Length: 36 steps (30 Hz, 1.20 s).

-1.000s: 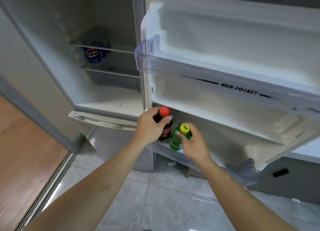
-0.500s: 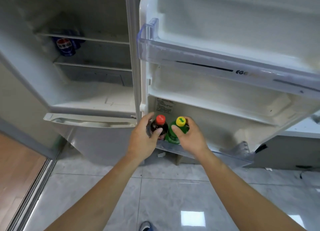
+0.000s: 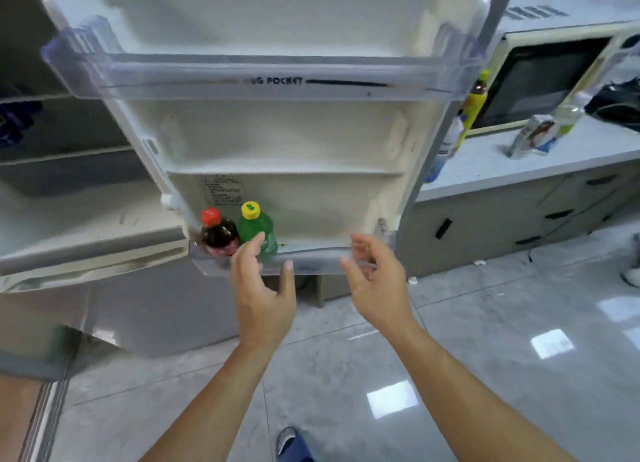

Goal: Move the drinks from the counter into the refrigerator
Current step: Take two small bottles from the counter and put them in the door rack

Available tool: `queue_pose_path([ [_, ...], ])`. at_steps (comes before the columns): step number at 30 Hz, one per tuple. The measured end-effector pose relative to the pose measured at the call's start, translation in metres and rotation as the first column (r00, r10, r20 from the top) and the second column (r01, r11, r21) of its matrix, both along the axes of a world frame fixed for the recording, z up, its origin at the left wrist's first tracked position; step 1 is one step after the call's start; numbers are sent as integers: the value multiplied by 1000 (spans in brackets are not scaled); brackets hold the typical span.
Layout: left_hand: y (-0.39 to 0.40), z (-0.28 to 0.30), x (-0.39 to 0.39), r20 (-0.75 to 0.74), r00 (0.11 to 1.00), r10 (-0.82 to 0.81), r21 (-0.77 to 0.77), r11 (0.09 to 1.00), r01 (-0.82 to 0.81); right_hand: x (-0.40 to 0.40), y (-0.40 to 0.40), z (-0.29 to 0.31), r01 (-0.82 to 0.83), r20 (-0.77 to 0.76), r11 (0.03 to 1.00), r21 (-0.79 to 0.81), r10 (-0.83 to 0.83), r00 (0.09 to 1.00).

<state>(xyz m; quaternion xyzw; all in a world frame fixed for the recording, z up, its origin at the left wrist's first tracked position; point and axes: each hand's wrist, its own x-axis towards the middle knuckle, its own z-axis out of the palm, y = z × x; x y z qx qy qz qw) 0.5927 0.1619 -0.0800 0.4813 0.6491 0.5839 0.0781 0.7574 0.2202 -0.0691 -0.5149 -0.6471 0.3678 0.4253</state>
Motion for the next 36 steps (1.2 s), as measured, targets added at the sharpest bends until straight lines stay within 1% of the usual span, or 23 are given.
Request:
queue_pose_path([
  [3, -7, -2, 53, -33, 993, -110, -9, 994, 110, 63, -21, -16, 144, -20, 989, -41, -145, 989],
  [6, -18, -10, 107, -13, 974, -227, -61, 972, 226, 130, -52, -35, 278, -20, 952, -130, -283, 959],
  [8, -25, -18, 140, 11, 948, -318, -102, 943, 317, 174, -75, -46, 364, -14, 914, -180, -372, 928],
  [10, -32, -30, 171, 46, 917, -397, -177, 900, 398, 213, -102, -56, 437, 2, 870, -227, -448, 894],
  [12, -41, -47, 195, 88, 885, -457, -265, 846, 463, 247, -128, -65, 504, 14, 817, -280, -521, 853],
  [15, -51, -73, 219, 141, 858, -494, -402, 763, 506, 285, -163, -78, 588, 39, 727, -354, -617, 786],
  [17, -54, -87, 229, 161, 844, -512, -516, 685, 515, 304, -182, -86, 626, 55, 673, -393, -663, 747],
  [19, -53, -98, 237, 209, 830, -517, -618, 588, 521, 317, -196, -95, 652, 74, 624, -432, -695, 715],
  [22, -49, -111, 245, 323, 814, -482, -684, 476, 553, 330, -207, -106, 673, 89, 564, -479, -731, 676],
  [25, -40, -124, 250, 370, 803, -467, -708, 419, 569, 337, -200, -114, 668, 102, 533, -519, -738, 667],
  [28, -19, -133, 257, 379, 808, -451, -728, 394, 561, 342, -176, -121, 651, 99, 522, -551, -734, 672],
  [31, 18, -141, 267, 401, 817, -414, -728, 398, 558, 350, -134, -126, 628, 95, 532, -568, -716, 692],
  [36, 105, -143, 289, 440, 825, -355, -700, 440, 563, 370, -35, -122, 604, 88, 565, -562, -685, 723],
])
